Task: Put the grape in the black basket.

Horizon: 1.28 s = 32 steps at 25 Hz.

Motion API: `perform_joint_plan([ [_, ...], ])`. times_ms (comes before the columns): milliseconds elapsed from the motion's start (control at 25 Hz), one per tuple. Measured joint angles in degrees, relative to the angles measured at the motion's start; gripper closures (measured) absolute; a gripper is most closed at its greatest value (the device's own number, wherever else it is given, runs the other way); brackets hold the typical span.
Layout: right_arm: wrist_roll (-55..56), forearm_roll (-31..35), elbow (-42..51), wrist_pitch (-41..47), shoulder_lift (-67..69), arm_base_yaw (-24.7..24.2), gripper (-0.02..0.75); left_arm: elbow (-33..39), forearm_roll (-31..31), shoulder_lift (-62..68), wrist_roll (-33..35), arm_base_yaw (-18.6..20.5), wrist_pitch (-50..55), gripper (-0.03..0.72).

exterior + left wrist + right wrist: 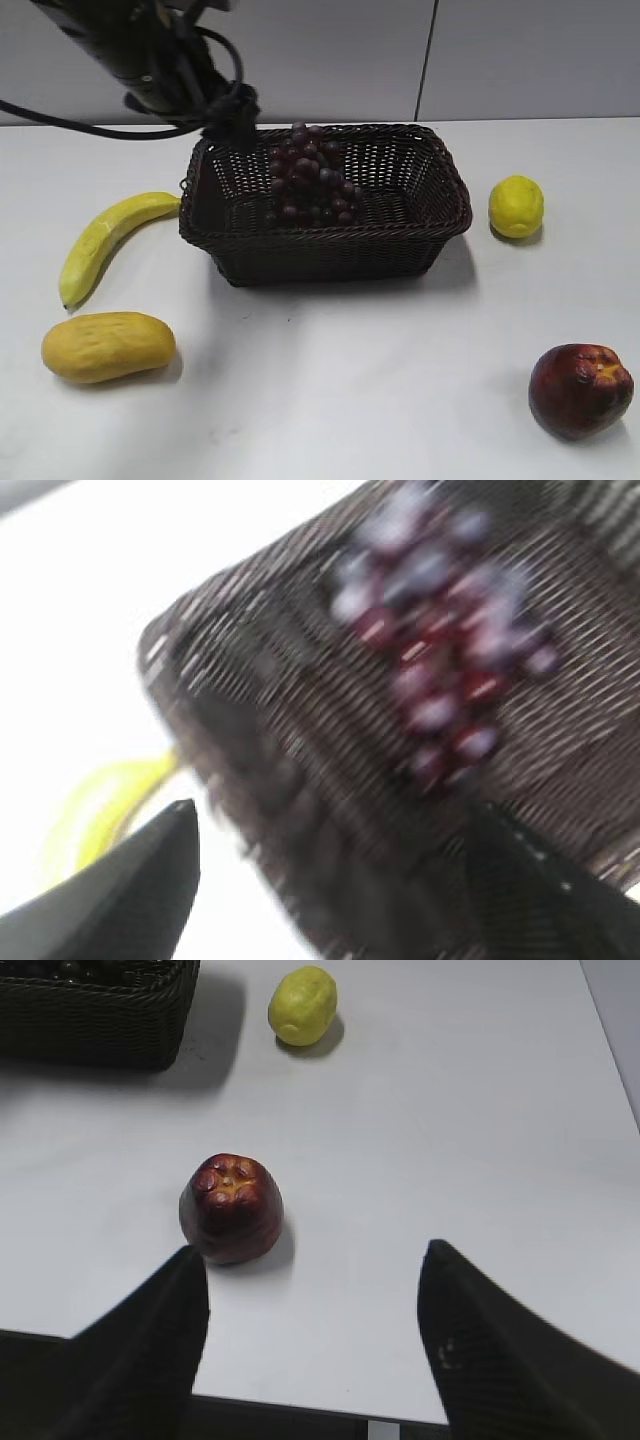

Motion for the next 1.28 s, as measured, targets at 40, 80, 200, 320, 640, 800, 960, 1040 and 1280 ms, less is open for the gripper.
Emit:
perform_joint_plan([
  [40,0.00,0.00,0.00,0.00,0.00,0.00,0.239,0.00,0.00,-0.46,-0.53,1.44,3.18,0.062],
  [80,0.00,0.00,0.00,0.00,0.00,0.00,0.239,0.00,0.05,-0.89,-1.13,3.09,6.62,0.065],
  [200,0.00,0.00,0.00,0.00,0.00,0.00,0.239,0.00,0.05,-2.42,-3.39,7.31,13.00,0.072],
  [320,0.00,0.00,0.00,0.00,0.00,0.00,0.239,0.00,0.05,-3.54,-5.04,11.25,18.79,0.077],
  [640,0.00,0.00,0.00,0.00,0.00,0.00,0.239,0.00,0.80,-4.89,-5.53,20.71,28.79,0.094],
  [800,0.00,0.00,0.00,0.00,0.00,0.00,0.239,1.39,-0.53,-9.85,-5.53,21.64,28.82,0.094],
  [960,0.00,0.00,0.00,0.00,0.00,0.00,0.239,6.87,-2.50,-17.38,-5.53,21.64,28.93,0.094],
  [1040,0.00,0.00,0.00,0.00,0.00,0.00,0.239,11.49,-2.63,-21.61,-5.53,21.64,28.99,0.094],
  [1280,0.00,0.00,0.00,0.00,0.00,0.00,0.239,25.92,-2.66,-37.33,-5.53,21.64,29.16,0.096],
])
